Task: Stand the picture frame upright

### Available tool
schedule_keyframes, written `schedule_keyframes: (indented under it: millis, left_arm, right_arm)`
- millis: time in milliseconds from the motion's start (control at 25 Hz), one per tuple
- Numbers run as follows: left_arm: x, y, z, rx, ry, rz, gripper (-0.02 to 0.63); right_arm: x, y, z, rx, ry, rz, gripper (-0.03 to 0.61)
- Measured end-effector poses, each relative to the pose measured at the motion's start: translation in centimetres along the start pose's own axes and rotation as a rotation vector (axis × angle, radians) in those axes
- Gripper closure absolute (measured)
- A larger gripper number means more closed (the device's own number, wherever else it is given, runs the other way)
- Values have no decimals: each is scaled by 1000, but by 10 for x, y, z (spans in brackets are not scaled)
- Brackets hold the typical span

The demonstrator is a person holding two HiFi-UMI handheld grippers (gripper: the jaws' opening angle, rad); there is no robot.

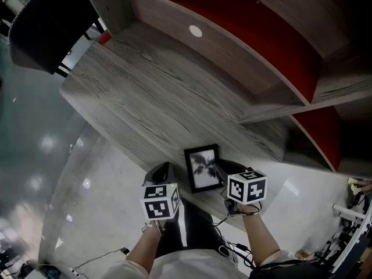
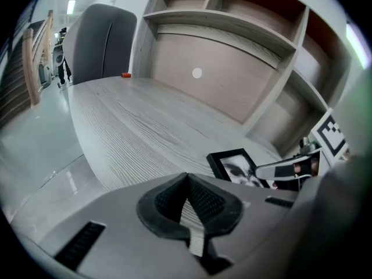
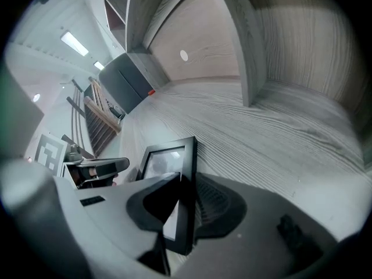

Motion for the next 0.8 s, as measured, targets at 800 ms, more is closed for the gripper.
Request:
schedule_keyframes:
  millis: [800]
  left_arm:
    - [-12,0,3,37,-14,-22,601]
  right_arm:
    - [-14,7,-3,38,-108,-84,492]
Point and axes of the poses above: the fingertips, and each gripper's own axes: x forward along the fingers, y to its left, z out of its top, the point moved 3 cm from there along -x, backward along the fingers, and after that the axes turned 3 degrees about y, right-handed, at the moved point
